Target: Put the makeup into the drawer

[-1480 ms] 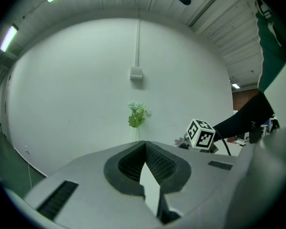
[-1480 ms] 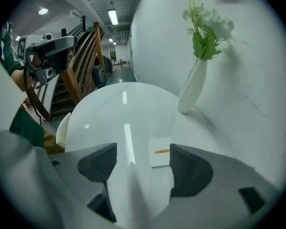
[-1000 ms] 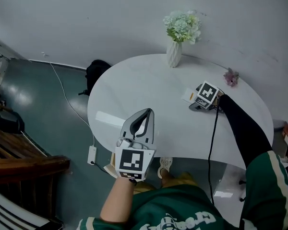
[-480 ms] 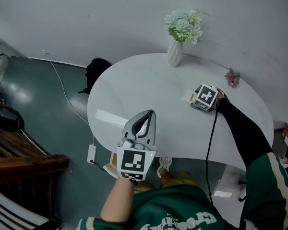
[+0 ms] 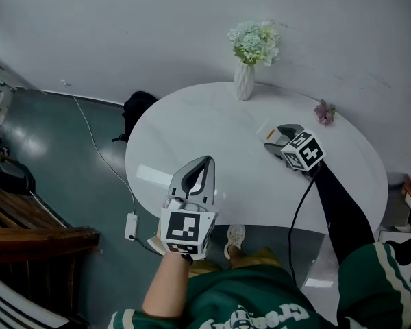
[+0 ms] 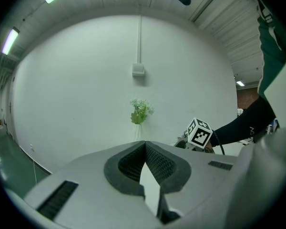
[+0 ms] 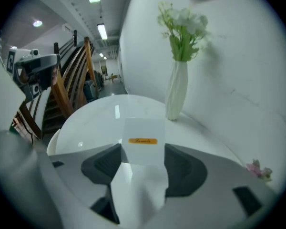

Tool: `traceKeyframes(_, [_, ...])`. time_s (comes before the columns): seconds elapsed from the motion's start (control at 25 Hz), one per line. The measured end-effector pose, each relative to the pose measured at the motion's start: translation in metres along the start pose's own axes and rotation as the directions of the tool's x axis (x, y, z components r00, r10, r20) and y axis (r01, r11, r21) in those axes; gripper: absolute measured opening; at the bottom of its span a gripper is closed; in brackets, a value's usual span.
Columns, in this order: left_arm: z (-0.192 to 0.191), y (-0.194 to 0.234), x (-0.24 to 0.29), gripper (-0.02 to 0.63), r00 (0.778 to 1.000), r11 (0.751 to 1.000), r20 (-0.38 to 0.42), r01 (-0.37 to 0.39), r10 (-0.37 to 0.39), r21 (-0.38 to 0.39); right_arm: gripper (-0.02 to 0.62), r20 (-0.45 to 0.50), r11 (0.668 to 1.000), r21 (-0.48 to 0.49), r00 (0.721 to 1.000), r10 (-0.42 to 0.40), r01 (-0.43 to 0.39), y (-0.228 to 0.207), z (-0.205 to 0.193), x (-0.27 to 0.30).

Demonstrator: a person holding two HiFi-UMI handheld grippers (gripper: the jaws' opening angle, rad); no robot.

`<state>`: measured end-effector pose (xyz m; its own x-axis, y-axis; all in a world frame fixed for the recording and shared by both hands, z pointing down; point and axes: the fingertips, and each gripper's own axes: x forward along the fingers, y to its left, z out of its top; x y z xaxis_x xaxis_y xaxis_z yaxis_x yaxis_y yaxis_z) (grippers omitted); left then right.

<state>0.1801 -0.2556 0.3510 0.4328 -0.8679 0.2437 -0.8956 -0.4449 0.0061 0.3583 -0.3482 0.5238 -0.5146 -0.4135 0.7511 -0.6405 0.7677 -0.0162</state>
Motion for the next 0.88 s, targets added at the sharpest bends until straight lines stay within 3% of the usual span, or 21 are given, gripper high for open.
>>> traceKeyframes(0.2, [0.013,0.000,-0.008,0.000,0.999,1.000,0.033,-0.010,0.010,-0.012,0.290,0.217,0.995,0.089,0.974,-0.063,0.045,0.028,0.034,-0.042])
traceKeyframes(0.44, [0.021,0.005,-0.024,0.000,0.998,1.000,0.056,-0.028,0.029,-0.009,0.290,0.417,0.979,0.177,0.893,-0.168,0.102,0.059,0.066,-0.090])
traceKeyframes(0.72, [0.025,0.026,-0.058,0.000,0.995,0.998,0.083,-0.056,0.056,-0.008,0.290,0.538,0.963,0.200,0.801,-0.261,0.179,0.106,0.094,-0.137])
traceKeyframes(0.88, [0.022,0.043,-0.087,0.000,0.993,0.997,0.091,-0.072,0.072,-0.007,0.290,0.538,0.967,0.175,0.804,-0.252,0.186,0.139,0.105,-0.137])
